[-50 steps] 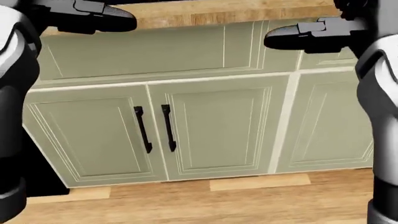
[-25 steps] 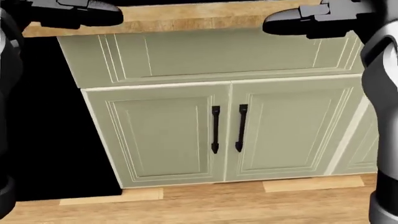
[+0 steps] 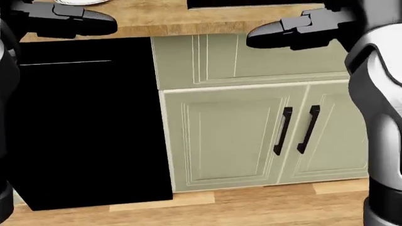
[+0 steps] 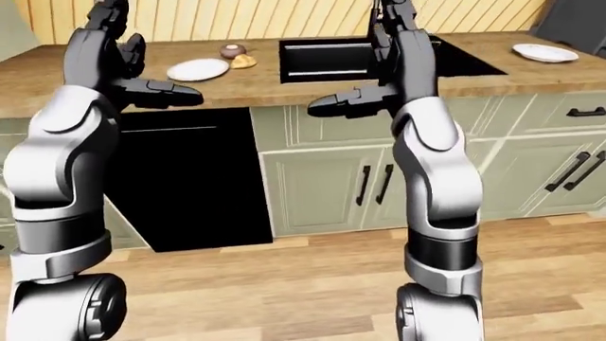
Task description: Place the pastries on the plates.
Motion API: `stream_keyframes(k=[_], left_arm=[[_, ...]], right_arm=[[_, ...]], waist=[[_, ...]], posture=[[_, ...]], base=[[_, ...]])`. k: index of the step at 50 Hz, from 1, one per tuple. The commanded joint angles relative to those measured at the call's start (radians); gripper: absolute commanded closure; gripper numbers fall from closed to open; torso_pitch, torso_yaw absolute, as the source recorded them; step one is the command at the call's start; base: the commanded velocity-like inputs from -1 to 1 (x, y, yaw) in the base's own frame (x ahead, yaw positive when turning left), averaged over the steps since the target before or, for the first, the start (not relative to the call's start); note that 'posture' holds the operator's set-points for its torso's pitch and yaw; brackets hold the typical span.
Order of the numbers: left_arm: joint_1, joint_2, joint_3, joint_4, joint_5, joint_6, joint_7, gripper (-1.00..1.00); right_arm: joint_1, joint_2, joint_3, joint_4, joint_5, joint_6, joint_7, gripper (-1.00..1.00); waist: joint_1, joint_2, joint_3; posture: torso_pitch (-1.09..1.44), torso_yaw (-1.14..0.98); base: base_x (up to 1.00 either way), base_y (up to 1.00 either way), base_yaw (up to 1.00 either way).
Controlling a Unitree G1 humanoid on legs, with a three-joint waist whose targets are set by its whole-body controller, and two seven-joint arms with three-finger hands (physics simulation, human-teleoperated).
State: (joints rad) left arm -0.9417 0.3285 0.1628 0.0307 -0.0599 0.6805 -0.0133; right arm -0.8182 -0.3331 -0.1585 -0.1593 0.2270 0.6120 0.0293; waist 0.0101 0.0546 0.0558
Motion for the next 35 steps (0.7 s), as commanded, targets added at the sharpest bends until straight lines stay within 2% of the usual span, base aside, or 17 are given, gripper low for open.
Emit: stream_keyframes(k=[1,3,5,9,14,18,19,23,25,26,27,29,30,31,35], left_arm=[[-0.054,0.002,-0.011,-0.050,-0.001,-0.033,-0.005,-1.00],[-0.055,0.004,-0.009,-0.049,0.000,-0.034,-0.005,-1.00],[-0.054,0.004,-0.009,-0.049,0.003,-0.035,-0.007,-1.00],[-0.059,0.009,-0.004,-0.059,0.001,-0.024,-0.008,-1.00],[-0.058,0.008,-0.005,-0.054,0.002,-0.030,-0.006,-1.00],[-0.057,0.006,-0.009,-0.054,0.005,-0.030,-0.009,-1.00],[-0.058,0.003,-0.010,-0.053,0.005,-0.032,-0.008,-1.00],[-0.059,-0.001,-0.011,-0.050,0.006,-0.035,-0.008,-1.00],[-0.059,-0.001,-0.012,-0.052,0.007,-0.034,-0.009,-1.00],[-0.059,-0.001,-0.012,-0.052,0.007,-0.034,-0.009,-1.00],[-0.060,-0.001,-0.012,-0.050,0.008,-0.035,-0.009,-1.00],[-0.059,-0.003,-0.014,-0.049,0.010,-0.037,-0.009,-1.00],[-0.059,-0.003,-0.014,-0.047,0.011,-0.039,-0.009,-1.00],[-0.058,-0.003,-0.015,-0.048,0.012,-0.039,-0.011,-1.00],[-0.059,-0.002,-0.014,-0.047,0.017,-0.040,-0.013,-1.00]], right_arm=[[-0.036,-0.022,-0.038,-0.025,-0.007,-0.031,-0.006,-1.00],[-0.023,-0.020,-0.035,-0.029,-0.010,-0.039,-0.005,-1.00],[-0.055,-0.028,-0.038,-0.020,-0.005,-0.015,-0.007,-1.00],[-0.061,-0.022,-0.035,-0.014,-0.002,-0.017,-0.012,-1.00],[-0.033,-0.014,-0.035,-0.027,0.001,-0.038,-0.010,-1.00],[-0.024,-0.016,-0.035,-0.033,-0.005,-0.042,-0.006,-1.00],[-0.054,-0.027,-0.039,-0.027,-0.001,-0.016,-0.008,-1.00],[-0.060,-0.027,-0.040,-0.025,0.005,-0.013,-0.013,-1.00],[-0.024,-0.017,-0.033,-0.037,0.000,-0.038,-0.010,-1.00],[-0.022,-0.016,-0.033,-0.038,-0.001,-0.039,-0.010,-1.00],[-0.055,-0.026,-0.038,-0.029,0.004,-0.013,-0.012,-1.00],[-0.058,-0.026,-0.036,-0.030,0.004,-0.010,-0.012,-1.00],[-0.057,-0.026,-0.035,-0.030,0.003,-0.010,-0.011,-1.00],[-0.055,-0.028,-0.036,-0.031,0.003,-0.009,-0.010,-1.00],[-0.051,-0.030,-0.033,-0.034,-0.005,-0.008,-0.006,-1.00]], waist=[[-0.011,-0.003,-0.023],[-0.011,-0.023,-0.018],[-0.015,-0.032,-0.011],[-0.020,-0.046,-0.015],[-0.021,-0.030,-0.027],[-0.010,-0.040,-0.029],[-0.007,-0.043,-0.031],[0.005,-0.063,-0.035],[0.009,-0.079,-0.033],[0.009,-0.095,-0.037],[0.004,-0.070,-0.032],[0.006,-0.103,-0.008],[-0.001,-0.107,-0.022],[-0.003,-0.105,-0.029],[-0.008,-0.096,-0.024]], posture=[[0.00,0.00],[0.00,0.00],[0.00,0.00],[0.00,0.00],[0.00,0.00],[0.00,0.00],[0.00,0.00],[0.00,0.00],[0.00,0.00],[0.00,0.00],[0.00,0.00],[0.00,0.00],[0.00,0.00],[0.00,0.00],[0.00,0.00]], base=[[0.30,0.33,0.00],[0.32,0.34,0.00],[0.33,0.34,0.00],[0.32,0.31,0.00],[0.32,0.15,0.00],[0.33,0.15,0.00],[0.35,0.14,0.00],[0.35,0.15,0.00],[0.36,0.13,0.00],[0.35,0.13,0.00],[0.35,0.13,0.00],[0.35,0.13,0.00],[0.34,0.12,0.00],[0.34,0.13,0.00],[0.35,0.19,0.00]])
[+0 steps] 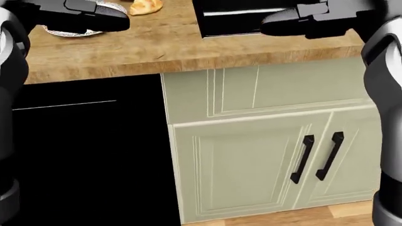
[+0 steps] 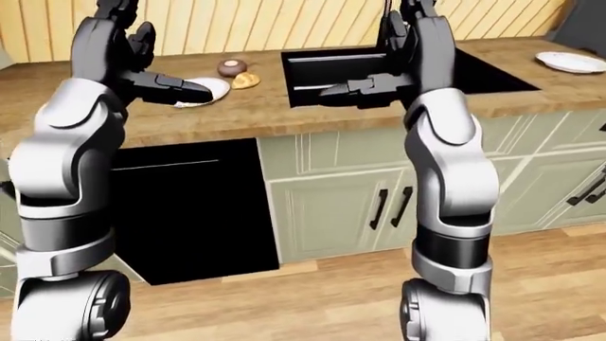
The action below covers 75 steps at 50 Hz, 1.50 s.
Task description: Place the pastries on the plates.
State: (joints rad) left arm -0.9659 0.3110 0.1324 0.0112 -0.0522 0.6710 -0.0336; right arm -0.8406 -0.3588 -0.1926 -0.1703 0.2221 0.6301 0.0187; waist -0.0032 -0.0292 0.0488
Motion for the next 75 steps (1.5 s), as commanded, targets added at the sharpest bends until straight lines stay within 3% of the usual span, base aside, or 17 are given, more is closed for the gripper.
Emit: stream_keyframes(k=[1,8,10,17,19,20,24,30,33,34,37,44,49,69,71,73,75], left_arm=[[-0.033,0.014,0.016,-0.026,0.011,-0.033,0.007,-1.00],[-0.035,0.013,0.014,-0.024,0.018,-0.035,0.004,-1.00],[-0.035,0.014,0.016,-0.028,0.019,-0.031,0.004,-1.00],[-0.034,0.011,0.012,-0.030,0.025,-0.032,0.001,-1.00],[-0.035,0.010,0.012,-0.031,0.027,-0.032,0.000,-1.00],[-0.036,0.010,0.012,-0.032,0.027,-0.031,-0.001,-1.00],[-0.033,0.009,0.011,-0.034,0.030,-0.031,-0.004,-1.00],[-0.033,0.006,0.008,-0.033,0.036,-0.032,-0.008,-1.00],[-0.035,0.005,0.009,-0.034,0.038,-0.031,-0.009,-1.00],[-0.035,0.005,0.009,-0.034,0.038,-0.031,-0.009,-1.00],[-0.036,0.003,0.008,-0.037,0.039,-0.029,-0.010,-1.00],[-0.037,0.002,0.007,-0.035,0.043,-0.030,-0.011,-1.00],[-0.039,0.005,0.009,-0.029,0.045,-0.035,-0.013,-1.00],[-0.039,0.003,0.007,-0.030,0.050,-0.034,-0.018,-1.00],[-0.038,0.003,0.008,-0.030,0.050,-0.034,-0.018,-1.00],[-0.039,0.003,0.008,-0.034,0.049,-0.030,-0.019,-1.00],[-0.039,0.004,0.007,-0.033,0.051,-0.032,-0.020,-1.00]], right_arm=[[-0.028,-0.007,0.001,-0.021,-0.005,-0.023,0.005,-1.00],[-0.032,-0.009,-0.005,-0.028,-0.008,-0.024,0.009,-1.00],[-0.029,-0.011,-0.002,-0.031,-0.014,-0.026,0.012,-1.00],[-0.017,-0.002,-0.004,-0.038,-0.019,-0.028,0.016,-1.00],[-0.005,0.001,-0.005,-0.039,-0.022,-0.037,0.017,-1.00],[-0.021,-0.004,-0.006,-0.037,-0.019,-0.021,0.017,-1.00],[-0.027,-0.006,-0.002,-0.031,-0.020,-0.022,0.019,-1.00],[-0.024,-0.006,-0.005,-0.036,-0.018,-0.019,0.019,-1.00],[-0.017,-0.004,-0.006,-0.039,-0.017,-0.022,0.019,-1.00],[-0.021,-0.005,-0.006,-0.038,-0.016,-0.019,0.017,-1.00],[-0.021,-0.005,-0.008,-0.039,-0.014,-0.017,0.016,-1.00],[0.013,0.013,-0.018,-0.051,0.003,-0.043,0.004,-1.00],[0.015,0.009,-0.016,-0.046,0.020,-0.050,-0.009,-1.00],[-0.019,-0.005,-0.016,-0.021,0.041,-0.050,-0.031,-1.00],[0.016,0.003,-0.010,-0.036,0.034,-0.065,-0.035,-1.00],[-0.005,-0.004,-0.013,-0.038,0.040,-0.045,-0.035,-1.00],[-0.015,-0.009,-0.014,-0.035,0.041,-0.035,-0.036,-1.00]], waist=[[0.004,-0.007,-0.017],[0.011,0.088,-0.074],[0.020,0.100,-0.036],[0.024,-0.002,-0.005],[0.019,-0.065,-0.031],[0.010,-0.027,-0.032],[0.001,-0.040,-0.058],[-0.006,0.034,-0.036],[-0.004,0.162,-0.061],[-0.004,0.094,-0.047],[0.003,0.083,-0.051],[0.004,0.078,-0.046],[-0.007,0.067,0.000],[-0.037,0.091,-0.001],[-0.040,0.002,-0.040],[-0.030,0.003,0.019],[-0.026,0.002,0.003]], posture=[[0.00,0.00],[0.00,0.00],[0.00,0.00],[0.00,0.00],[0.00,0.00],[0.00,0.00],[0.00,0.00],[0.00,0.00],[0.00,0.00],[0.00,0.00],[0.00,0.00],[0.00,0.00],[0.00,0.00],[0.00,0.00],[0.00,0.00],[0.00,0.00],[0.00,0.00]], base=[[0.35,0.28,0.00],[0.11,0.33,0.00],[0.03,0.32,0.00],[0.04,0.63,0.00],[0.03,0.68,0.00],[0.03,0.68,0.00],[0.03,0.67,0.00],[0.04,0.67,0.00],[0.04,0.67,0.00],[0.04,0.68,0.00],[0.04,0.45,0.00],[0.05,0.06,0.00],[0.47,0.00,0.00],[0.54,-0.15,0.00],[0.00,0.00,0.00],[0.00,0.00,0.00],[0.00,0.00,0.00]])
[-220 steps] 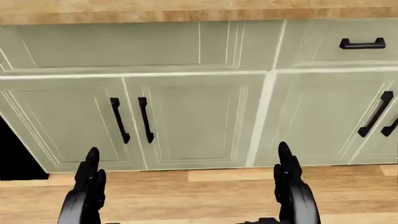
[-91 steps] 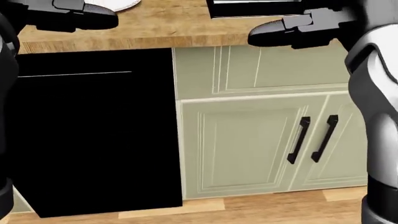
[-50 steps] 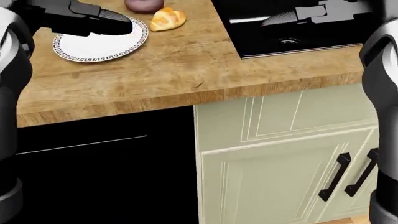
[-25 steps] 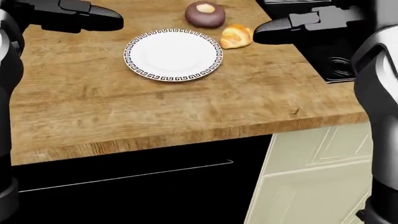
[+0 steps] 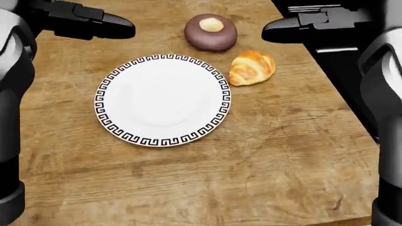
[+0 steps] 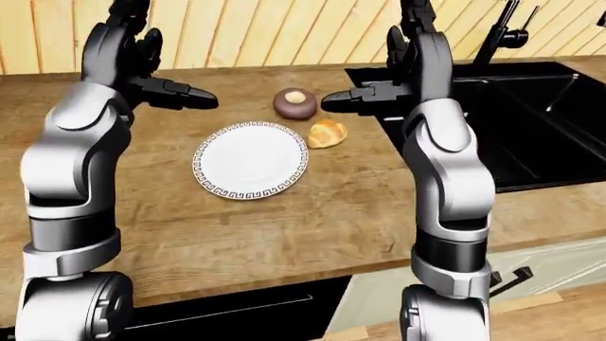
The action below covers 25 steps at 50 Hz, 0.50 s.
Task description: Place the pastries on the plates.
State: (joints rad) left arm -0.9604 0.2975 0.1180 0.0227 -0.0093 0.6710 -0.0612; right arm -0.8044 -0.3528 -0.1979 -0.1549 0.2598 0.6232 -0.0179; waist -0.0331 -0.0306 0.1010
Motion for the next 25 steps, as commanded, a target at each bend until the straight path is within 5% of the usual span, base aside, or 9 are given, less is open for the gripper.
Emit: stream_keyframes(k=[1,4,7,25], left_arm=[[-0.045,0.018,0.022,-0.044,0.007,-0.031,0.007,-1.00],[-0.045,0.018,0.022,-0.041,0.009,-0.034,0.007,-1.00],[-0.045,0.018,0.022,-0.041,0.009,-0.034,0.007,-1.00],[-0.043,0.017,0.023,-0.041,0.014,-0.035,0.005,-1.00]], right_arm=[[-0.054,-0.016,-0.010,-0.052,0.006,-0.024,0.001,-1.00],[-0.055,-0.015,-0.008,-0.052,0.007,-0.026,0.002,-1.00],[-0.055,-0.015,-0.008,-0.052,0.007,-0.026,0.002,-1.00],[-0.054,-0.015,-0.008,-0.054,-0.006,-0.021,0.010,-1.00]], waist=[[0.009,-0.002,-0.047],[0.013,-0.019,-0.072],[0.011,-0.008,-0.093],[0.031,0.012,-0.076]], posture=[[0.00,0.00],[0.00,0.00],[0.00,0.00],[0.00,0.00]], base=[[0.00,0.00,0.00],[0.00,0.00,0.00],[0.00,0.00,0.00],[0.00,0.00,0.00]])
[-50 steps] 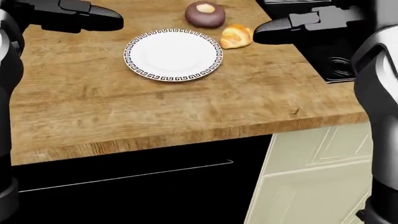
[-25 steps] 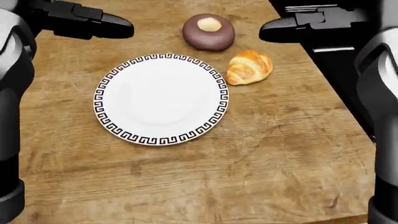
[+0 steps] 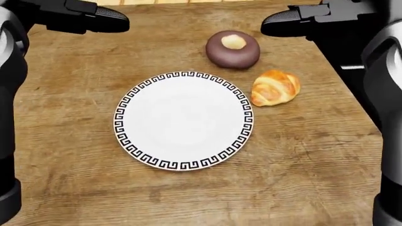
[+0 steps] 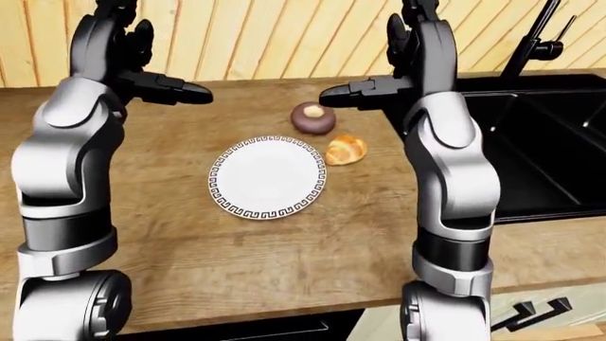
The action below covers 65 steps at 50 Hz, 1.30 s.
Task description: Place the pastries on the plates.
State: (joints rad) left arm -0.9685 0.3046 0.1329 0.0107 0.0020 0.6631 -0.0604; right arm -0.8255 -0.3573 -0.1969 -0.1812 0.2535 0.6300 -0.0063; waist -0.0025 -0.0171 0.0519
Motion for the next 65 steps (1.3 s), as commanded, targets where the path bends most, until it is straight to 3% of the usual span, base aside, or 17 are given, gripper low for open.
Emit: stream_keyframes(k=[1,4,7,13,14,20,24,33,51,52,57,65], left_arm=[[-0.035,0.010,0.008,-0.029,0.002,-0.027,0.004,-1.00],[-0.037,0.014,0.010,-0.026,0.002,-0.029,0.003,-1.00],[-0.032,0.010,0.009,-0.008,-0.002,-0.043,0.000,-1.00],[-0.039,0.030,0.023,-0.024,-0.015,-0.021,0.000,-1.00],[-0.038,0.028,0.020,-0.019,-0.016,-0.026,0.002,-1.00],[-0.037,0.030,0.019,-0.023,-0.021,-0.022,0.001,-1.00],[-0.038,0.028,0.016,-0.033,-0.022,-0.014,0.001,-1.00],[-0.041,0.024,0.013,-0.043,-0.022,-0.007,-0.002,-1.00],[-0.069,0.022,0.035,-0.072,-0.076,0.050,0.023,-1.00],[-0.102,0.034,0.056,-0.115,-0.100,0.107,0.027,-1.00],[-0.105,0.073,0.051,-0.154,-0.122,0.145,0.024,-1.00],[-0.109,0.078,0.056,-0.162,-0.164,0.141,0.030,-1.00]], right_arm=[[-0.033,-0.011,-0.009,-0.028,0.000,-0.027,-0.001,-1.00],[0.006,0.004,-0.003,-0.036,-0.008,-0.059,0.002,-1.00],[-0.069,-0.033,-0.018,-0.058,-0.005,0.028,-0.008,-1.00],[-0.122,-0.037,0.009,0.014,-0.042,0.001,-0.001,-1.00],[-0.202,-0.056,0.016,0.087,-0.057,0.008,0.007,-1.00],[-0.392,-0.073,0.071,0.379,-0.173,-0.045,0.088,-1.00],[-0.550,-0.082,0.110,0.658,-0.276,-0.149,0.179,-1.00],[-0.764,-0.053,0.088,1.223,-0.376,-0.435,0.205,-1.00],[-0.780,-0.001,0.081,1.404,-0.439,-0.480,0.193,-1.00],[-0.788,0.036,0.127,1.446,-0.490,-0.459,0.203,-1.00],[-0.782,0.062,0.118,1.472,-0.547,-0.425,0.169,-1.00],[-0.757,0.082,0.110,1.491,-0.619,-0.411,0.147,-1.00]], waist=[[0.001,-0.001,-0.027],[0.001,0.001,-0.027],[0.000,0.001,-0.030],[0.001,0.005,-0.029],[-0.001,0.004,-0.030],[0.000,0.007,-0.032],[-0.001,0.008,-0.035],[0.002,0.013,-0.040],[0.002,0.020,-0.042],[0.003,0.020,-0.041],[-0.003,0.023,-0.037],[0.001,0.026,-0.035]], posture=[[0.00,0.00],[0.00,0.00],[0.00,0.00],[0.00,0.00],[0.00,0.00],[0.00,0.00],[0.00,0.00],[0.00,0.00],[0.00,0.00],[0.00,0.00],[0.00,0.00],[0.00,0.00]], base=[[0.00,0.00,0.00],[0.00,0.00,0.00],[0.00,0.00,0.00],[0.00,0.00,0.00],[0.00,0.00,0.00],[0.00,0.00,0.00],[0.00,0.00,0.00],[0.00,0.00,0.00],[0.00,0.00,0.00],[0.00,0.00,0.00],[0.00,0.00,0.00],[0.00,0.00,0.00]])
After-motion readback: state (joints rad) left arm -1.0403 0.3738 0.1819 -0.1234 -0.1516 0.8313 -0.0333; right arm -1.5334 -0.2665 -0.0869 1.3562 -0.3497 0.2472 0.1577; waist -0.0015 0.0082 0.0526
